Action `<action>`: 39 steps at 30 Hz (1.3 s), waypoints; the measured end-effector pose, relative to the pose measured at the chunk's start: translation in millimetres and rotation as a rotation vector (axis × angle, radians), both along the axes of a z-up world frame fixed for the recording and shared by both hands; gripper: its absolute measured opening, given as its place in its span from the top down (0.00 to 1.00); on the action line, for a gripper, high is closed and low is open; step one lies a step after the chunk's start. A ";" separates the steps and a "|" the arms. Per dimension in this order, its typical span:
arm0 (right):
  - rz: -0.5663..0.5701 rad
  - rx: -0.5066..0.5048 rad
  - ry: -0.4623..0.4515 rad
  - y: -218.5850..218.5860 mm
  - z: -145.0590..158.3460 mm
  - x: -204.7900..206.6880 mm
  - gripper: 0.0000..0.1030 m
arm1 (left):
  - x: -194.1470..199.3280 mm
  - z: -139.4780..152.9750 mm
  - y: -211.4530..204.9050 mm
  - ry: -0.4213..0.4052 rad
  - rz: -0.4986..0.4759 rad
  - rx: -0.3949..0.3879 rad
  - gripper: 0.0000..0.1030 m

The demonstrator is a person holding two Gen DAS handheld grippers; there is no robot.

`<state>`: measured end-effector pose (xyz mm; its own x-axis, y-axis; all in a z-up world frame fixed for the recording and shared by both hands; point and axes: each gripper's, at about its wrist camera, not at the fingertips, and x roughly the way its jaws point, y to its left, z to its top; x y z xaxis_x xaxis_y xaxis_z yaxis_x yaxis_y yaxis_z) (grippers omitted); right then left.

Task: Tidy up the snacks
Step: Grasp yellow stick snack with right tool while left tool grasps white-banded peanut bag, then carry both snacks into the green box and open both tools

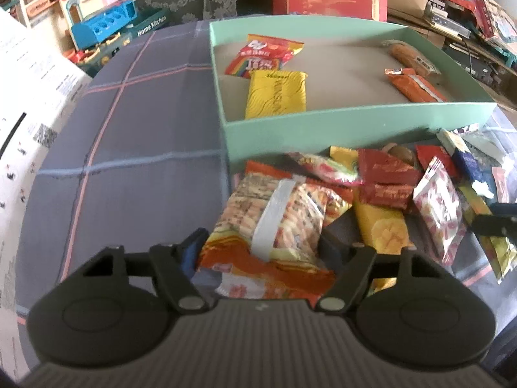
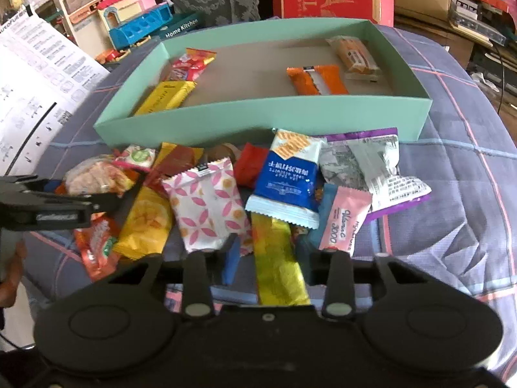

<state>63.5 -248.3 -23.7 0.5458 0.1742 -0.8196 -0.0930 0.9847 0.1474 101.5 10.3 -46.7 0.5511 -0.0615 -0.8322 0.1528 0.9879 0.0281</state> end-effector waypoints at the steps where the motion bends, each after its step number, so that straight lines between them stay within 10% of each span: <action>1: -0.002 0.000 0.004 0.7 -1.3 1.8 0.68 | -1.1 -1.9 3.4 0.009 0.005 -0.005 0.30; 25: -0.056 0.055 -0.003 4.5 -14.2 31.3 0.75 | 8.4 -3.8 18.8 0.028 0.052 -0.061 0.28; 39: -0.024 0.160 -0.029 -4.1 8.0 19.4 0.75 | -3.8 16.2 15.4 0.002 0.041 -0.084 0.51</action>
